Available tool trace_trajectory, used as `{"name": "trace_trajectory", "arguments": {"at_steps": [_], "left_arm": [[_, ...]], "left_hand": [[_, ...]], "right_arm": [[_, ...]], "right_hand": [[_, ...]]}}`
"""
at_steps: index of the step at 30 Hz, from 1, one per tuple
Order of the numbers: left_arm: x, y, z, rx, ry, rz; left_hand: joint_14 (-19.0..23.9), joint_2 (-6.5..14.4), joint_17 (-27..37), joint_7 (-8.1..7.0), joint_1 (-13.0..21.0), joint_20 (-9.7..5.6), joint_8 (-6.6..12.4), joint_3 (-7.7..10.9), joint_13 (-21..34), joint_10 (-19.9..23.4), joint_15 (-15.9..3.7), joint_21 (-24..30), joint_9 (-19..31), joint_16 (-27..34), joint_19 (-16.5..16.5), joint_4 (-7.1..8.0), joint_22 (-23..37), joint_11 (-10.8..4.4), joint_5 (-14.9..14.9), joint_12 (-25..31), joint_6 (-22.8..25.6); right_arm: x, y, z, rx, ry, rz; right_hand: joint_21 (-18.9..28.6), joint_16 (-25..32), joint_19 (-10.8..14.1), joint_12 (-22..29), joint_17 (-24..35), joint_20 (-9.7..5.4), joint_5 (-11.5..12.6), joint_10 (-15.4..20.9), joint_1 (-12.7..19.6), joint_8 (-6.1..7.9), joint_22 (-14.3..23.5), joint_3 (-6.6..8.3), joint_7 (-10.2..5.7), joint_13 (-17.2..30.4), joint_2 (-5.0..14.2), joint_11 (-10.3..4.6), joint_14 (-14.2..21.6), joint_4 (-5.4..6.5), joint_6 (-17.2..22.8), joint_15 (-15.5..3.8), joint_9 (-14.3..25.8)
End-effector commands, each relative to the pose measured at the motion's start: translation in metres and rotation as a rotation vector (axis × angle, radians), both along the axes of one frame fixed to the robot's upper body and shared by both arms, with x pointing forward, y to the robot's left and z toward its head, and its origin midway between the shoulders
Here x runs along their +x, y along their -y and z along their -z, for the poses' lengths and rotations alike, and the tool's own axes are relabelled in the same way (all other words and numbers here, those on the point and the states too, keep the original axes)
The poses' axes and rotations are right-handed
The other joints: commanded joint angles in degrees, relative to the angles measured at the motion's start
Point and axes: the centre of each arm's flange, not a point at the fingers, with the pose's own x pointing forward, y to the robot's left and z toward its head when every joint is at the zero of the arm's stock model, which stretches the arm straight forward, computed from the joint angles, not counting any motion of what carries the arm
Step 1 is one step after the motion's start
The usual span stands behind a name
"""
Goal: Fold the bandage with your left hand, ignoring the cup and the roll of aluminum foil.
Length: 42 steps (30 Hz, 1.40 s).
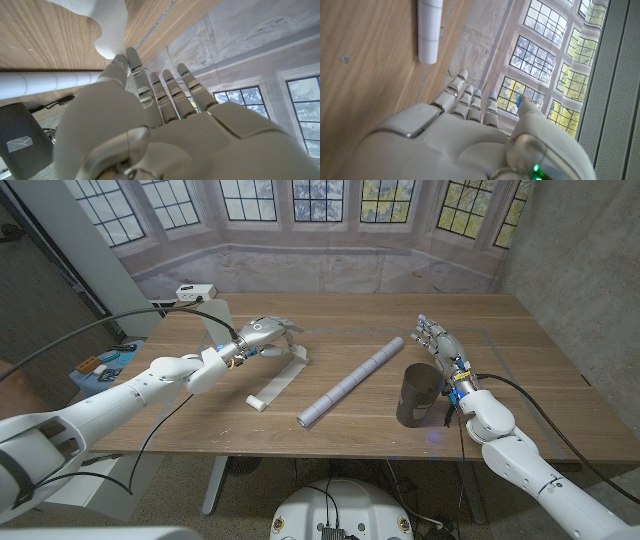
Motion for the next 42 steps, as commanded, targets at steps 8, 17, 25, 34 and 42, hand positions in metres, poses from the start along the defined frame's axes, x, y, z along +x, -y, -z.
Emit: {"name": "trace_trajectory", "arguments": {"at_steps": [8, 17, 25, 34, 42], "left_arm": [[-0.010, -0.018, 0.007, 0.005, -0.010, 0.014], [-0.015, -0.023, 0.012, 0.003, -0.021, 0.026], [-0.021, -0.021, 0.016, 0.011, -0.027, 0.043], [-0.026, -0.022, 0.021, 0.014, -0.035, 0.048], [-0.032, -0.032, 0.029, 0.005, -0.052, 0.037]], "left_hand": [[0.0, 0.1, 0.1, -0.11, -0.6, -0.55, 0.63, 0.38, 0.2, 0.5, -0.49, 0.1, -0.1, -0.4, -0.2, -0.01, 0.1, 0.22, -0.2, -0.2, -0.1], [0.0, 0.1, 0.1, -0.09, -0.7, -0.73, 0.73, 0.45, 0.3, 0.5, -0.63, 0.0, -0.2, -0.4, -0.3, 0.04, 0.1, 0.22, -0.3, -0.3, -0.1], [0.0, 0.1, 0.1, -0.28, -0.7, -0.87, 0.84, 0.48, 0.3, 0.5, -0.76, 0.0, -0.3, -0.5, -0.4, 0.01, 0.1, 0.19, -0.3, -0.4, -0.1], [0.1, 0.2, 0.2, -0.17, -0.8, -0.91, 0.99, 0.51, 0.3, 0.6, -1.01, 0.0, -0.4, -0.5, -0.4, 0.07, 0.1, 0.11, -0.4, -0.5, -0.1], [0.0, 0.2, 0.2, -0.28, -0.9, -1.00, 1.13, 0.54, 0.3, 0.6, -1.05, -0.1, -0.4, -0.5, -0.5, 0.08, 0.1, 0.10, -0.4, -0.6, -0.1]], "right_arm": [[0.002, -0.010, -0.003, -0.012, -0.010, -0.004], [0.002, -0.015, -0.003, -0.016, -0.009, -0.008], [-0.001, -0.015, 0.000, -0.009, -0.005, -0.004], [-0.006, -0.014, 0.002, -0.014, -0.008, -0.001], [-0.008, -0.016, 0.002, -0.024, -0.012, -0.004]], "right_hand": [[0.1, 0.2, 0.4, 0.2, 0.1, -1.57, -0.3, 0.0, -0.6, -0.10, 0.3, 0.36, 0.28, 0.1, -0.10, 0.53, 0.3, -0.28, 0.6, 0.46, 0.2], [0.0, 0.3, 0.4, 0.1, 0.1, -1.53, -0.3, 0.0, -0.6, -0.10, 0.3, 0.42, 0.16, 0.1, -0.08, 0.48, 0.4, -0.29, 0.6, 0.58, 0.2], [0.0, 0.3, 0.3, 0.1, 0.1, -1.49, -0.3, 0.0, -0.7, -0.08, 0.3, 0.46, 0.18, 0.1, -0.08, 0.44, 0.4, -0.29, 0.7, 0.55, 0.2], [0.1, 0.4, 0.5, 0.2, 0.2, -1.29, -0.3, 0.1, -0.7, -0.07, 0.3, 0.55, 0.21, 0.1, -0.05, 0.47, 0.5, -0.31, 0.8, 0.69, 0.2], [0.1, 0.4, 0.5, 0.2, 0.2, -1.32, -0.3, 0.1, -0.7, -0.08, 0.3, 0.64, 0.18, 0.1, -0.05, 0.47, 0.5, -0.35, 0.8, 0.62, 0.2]]}}
